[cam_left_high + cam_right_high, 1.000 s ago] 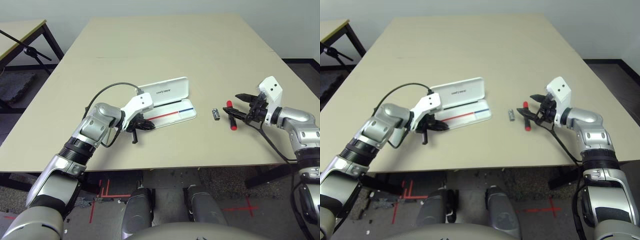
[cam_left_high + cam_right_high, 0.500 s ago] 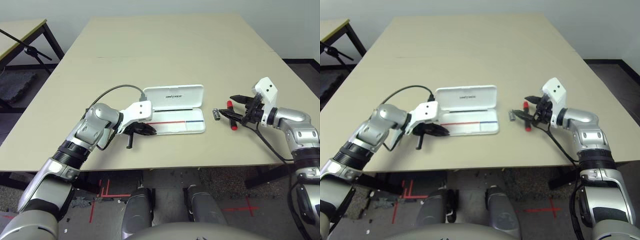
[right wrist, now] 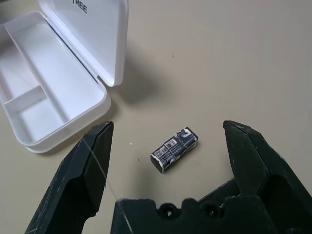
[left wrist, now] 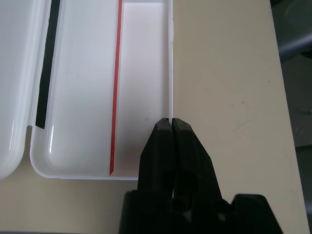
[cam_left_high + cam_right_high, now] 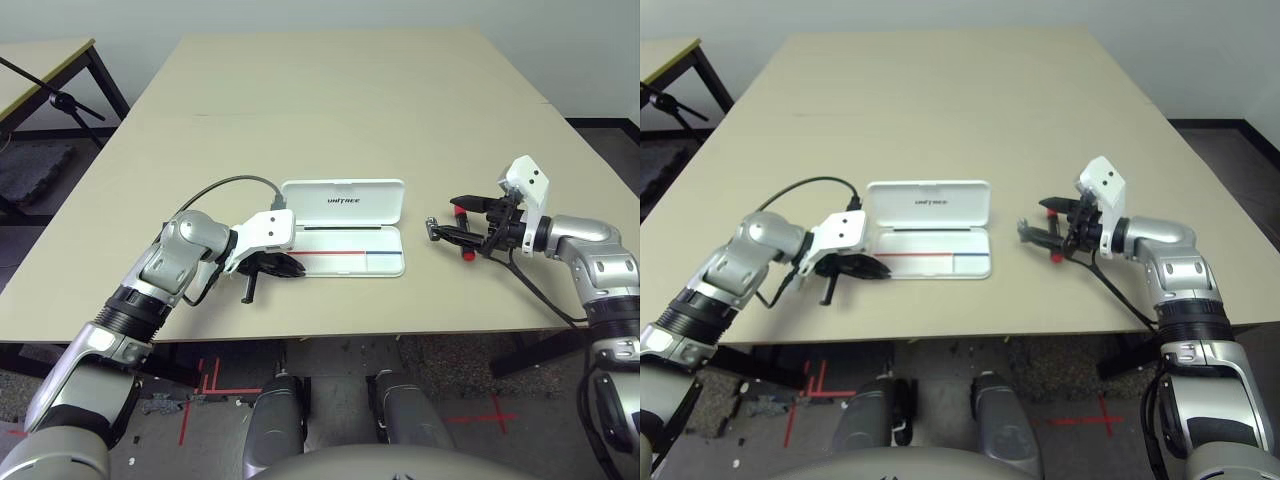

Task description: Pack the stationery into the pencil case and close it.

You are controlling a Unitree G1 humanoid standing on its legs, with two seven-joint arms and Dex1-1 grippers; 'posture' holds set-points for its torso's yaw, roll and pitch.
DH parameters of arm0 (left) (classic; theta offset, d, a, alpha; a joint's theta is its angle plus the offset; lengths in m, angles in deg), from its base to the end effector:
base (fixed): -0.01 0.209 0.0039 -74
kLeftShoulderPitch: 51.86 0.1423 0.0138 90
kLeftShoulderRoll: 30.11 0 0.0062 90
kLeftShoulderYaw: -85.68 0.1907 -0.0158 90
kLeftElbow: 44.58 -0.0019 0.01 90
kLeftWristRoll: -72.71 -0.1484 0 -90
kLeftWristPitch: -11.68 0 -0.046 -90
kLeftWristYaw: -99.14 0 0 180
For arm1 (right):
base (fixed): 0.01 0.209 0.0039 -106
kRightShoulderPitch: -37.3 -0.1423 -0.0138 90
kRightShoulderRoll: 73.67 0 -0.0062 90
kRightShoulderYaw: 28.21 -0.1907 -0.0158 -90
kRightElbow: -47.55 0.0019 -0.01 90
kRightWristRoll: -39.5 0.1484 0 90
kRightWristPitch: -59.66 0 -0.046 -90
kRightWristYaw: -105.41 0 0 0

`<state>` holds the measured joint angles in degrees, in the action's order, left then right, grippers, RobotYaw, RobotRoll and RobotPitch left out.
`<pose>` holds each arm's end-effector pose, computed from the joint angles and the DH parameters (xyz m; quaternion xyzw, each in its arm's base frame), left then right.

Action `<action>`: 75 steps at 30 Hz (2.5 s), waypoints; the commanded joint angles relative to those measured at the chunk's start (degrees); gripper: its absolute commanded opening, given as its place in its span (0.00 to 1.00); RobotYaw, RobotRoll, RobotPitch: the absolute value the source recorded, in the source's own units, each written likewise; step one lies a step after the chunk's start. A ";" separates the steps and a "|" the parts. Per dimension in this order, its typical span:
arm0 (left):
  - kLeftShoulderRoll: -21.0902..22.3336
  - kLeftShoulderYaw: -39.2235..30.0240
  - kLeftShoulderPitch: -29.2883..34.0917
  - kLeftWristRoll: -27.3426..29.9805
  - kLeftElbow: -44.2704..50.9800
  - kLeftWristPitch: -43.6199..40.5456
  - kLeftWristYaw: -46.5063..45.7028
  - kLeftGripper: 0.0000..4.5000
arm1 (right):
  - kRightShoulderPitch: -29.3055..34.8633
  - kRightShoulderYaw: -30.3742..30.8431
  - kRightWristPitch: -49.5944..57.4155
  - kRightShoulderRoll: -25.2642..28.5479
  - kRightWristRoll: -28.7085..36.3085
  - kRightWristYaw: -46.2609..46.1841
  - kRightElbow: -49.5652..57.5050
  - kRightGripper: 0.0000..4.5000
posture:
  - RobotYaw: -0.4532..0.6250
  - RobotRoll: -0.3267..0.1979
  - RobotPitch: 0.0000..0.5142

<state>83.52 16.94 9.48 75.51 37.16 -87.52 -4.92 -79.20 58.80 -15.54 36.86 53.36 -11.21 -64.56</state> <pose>0.2952 0.2055 0.1294 0.3123 0.1932 -0.6470 0.6682 0.2927 -0.2903 0.1239 -0.1025 0.1349 0.4266 0.8884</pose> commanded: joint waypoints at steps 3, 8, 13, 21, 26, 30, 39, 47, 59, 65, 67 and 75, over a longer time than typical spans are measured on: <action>0.92 -0.15 1.18 -0.69 1.90 -1.49 -0.45 0.00 | 0.34 0.79 0.05 0.20 -0.05 0.04 0.75 1.00 | 0.28 0.62 0.15; 1.10 -0.32 1.67 -0.50 2.55 -2.49 -0.76 0.00 | 0.09 0.99 -0.80 -0.14 -0.44 -0.14 -0.15 1.00 | 0.28 0.62 0.15; 1.36 -0.17 2.50 -0.41 3.62 -3.27 -1.08 0.00 | 0.05 1.12 -1.12 -0.35 -0.54 -0.40 -0.19 1.00 | 0.28 0.62 0.15; 1.07 -0.74 3.55 -0.57 5.22 -4.09 -3.23 0.24 | 0.07 1.18 -2.51 -0.82 -0.97 -0.60 -1.53 1.00 | 0.29 0.62 0.14; 2.29 -1.80 4.76 0.79 8.23 -5.38 -2.86 0.67 | -1.28 1.92 -3.31 -1.76 -1.75 -0.90 -3.50 1.00 | 0.30 0.62 0.12; 4.33 -3.85 6.23 3.68 13.06 -7.64 -1.67 1.00 | -2.78 2.22 -4.39 -2.07 -1.92 -0.63 -5.61 1.00 | 0.31 0.62 0.11; 9.47 -11.14 8.20 9.80 21.27 -10.21 -1.58 1.00 | -2.61 0.99 -3.89 -1.01 0.14 0.91 -3.96 1.00 | 0.32 0.62 0.13; 8.93 -12.61 5.72 12.22 23.94 -13.61 -4.10 1.00 | -2.56 -5.16 2.49 -3.67 4.13 -11.06 6.06 1.00 | 0.31 0.62 0.15; 7.44 -10.15 2.72 12.16 24.12 -15.90 -4.37 1.00 | -5.69 -15.32 40.99 -13.89 2.45 -52.39 21.31 1.00 | 0.27 0.62 0.17; 6.19 -8.41 0.88 11.17 22.12 -14.95 -4.27 1.00 | -3.52 -16.83 47.76 -17.62 3.17 -56.95 23.77 1.00 | 0.25 0.62 0.16; 5.88 -8.03 0.73 10.90 21.54 -14.39 -4.24 1.00 | -2.60 -16.37 48.62 -17.75 3.10 -57.16 24.38 1.00 | 0.25 0.62 0.16; 5.56 -7.45 1.58 10.08 19.80 -11.79 -4.34 1.00 | -0.06 -14.60 51.67 -16.17 3.49 -55.15 24.25 1.00 | 0.25 0.62 0.16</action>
<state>89.21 8.54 10.82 86.34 57.83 -100.15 -9.32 -80.28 43.41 34.89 19.98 56.43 -67.22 -40.65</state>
